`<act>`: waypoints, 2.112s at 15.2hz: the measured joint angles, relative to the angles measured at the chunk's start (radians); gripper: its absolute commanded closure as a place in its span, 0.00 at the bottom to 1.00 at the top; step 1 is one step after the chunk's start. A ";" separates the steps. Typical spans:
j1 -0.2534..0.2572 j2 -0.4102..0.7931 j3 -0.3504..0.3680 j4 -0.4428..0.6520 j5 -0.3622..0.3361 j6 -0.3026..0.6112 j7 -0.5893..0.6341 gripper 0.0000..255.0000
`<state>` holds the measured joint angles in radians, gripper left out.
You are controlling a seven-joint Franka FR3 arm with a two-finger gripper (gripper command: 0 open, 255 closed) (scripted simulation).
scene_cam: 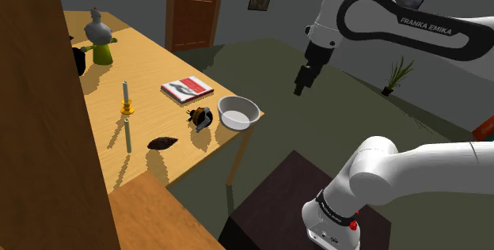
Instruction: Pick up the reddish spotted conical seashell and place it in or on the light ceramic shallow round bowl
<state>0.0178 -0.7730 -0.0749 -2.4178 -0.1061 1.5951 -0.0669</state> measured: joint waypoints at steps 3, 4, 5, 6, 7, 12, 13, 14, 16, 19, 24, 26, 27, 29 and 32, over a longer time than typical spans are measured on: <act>0.009 0.036 0.008 0.003 0.014 0.025 0.011 0.00; 0.016 0.061 0.014 0.004 0.024 0.043 0.019 0.00; 0.025 0.087 0.024 0.008 0.037 0.059 0.032 0.00; 0.029 0.113 0.025 0.005 0.044 0.083 0.034 0.00; 0.039 0.151 0.035 0.014 0.057 0.107 0.046 0.00; 0.073 0.313 0.065 0.058 0.108 0.198 0.080 0.00; 0.080 0.354 0.071 0.074 0.118 0.217 0.086 0.00; 0.088 0.394 0.079 0.089 0.129 0.238 0.094 0.00; 0.103 0.463 0.093 0.121 0.148 0.266 0.108 0.00; 0.120 0.572 0.110 0.173 0.173 0.310 0.121 0.00; 0.147 0.750 0.136 0.281 0.207 0.358 0.140 0.00; 0.156 0.833 0.145 0.349 0.217 0.366 0.147 0.00; 0.162 0.863 0.151 0.369 0.224 0.372 0.152 0.00; 0.173 0.934 0.161 0.431 0.233 0.374 0.161 0.00; 0.188 1.052 0.175 0.525 0.244 0.387 0.171 0.00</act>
<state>0.2058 0.2788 0.0998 -1.8926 0.1378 1.9822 0.1039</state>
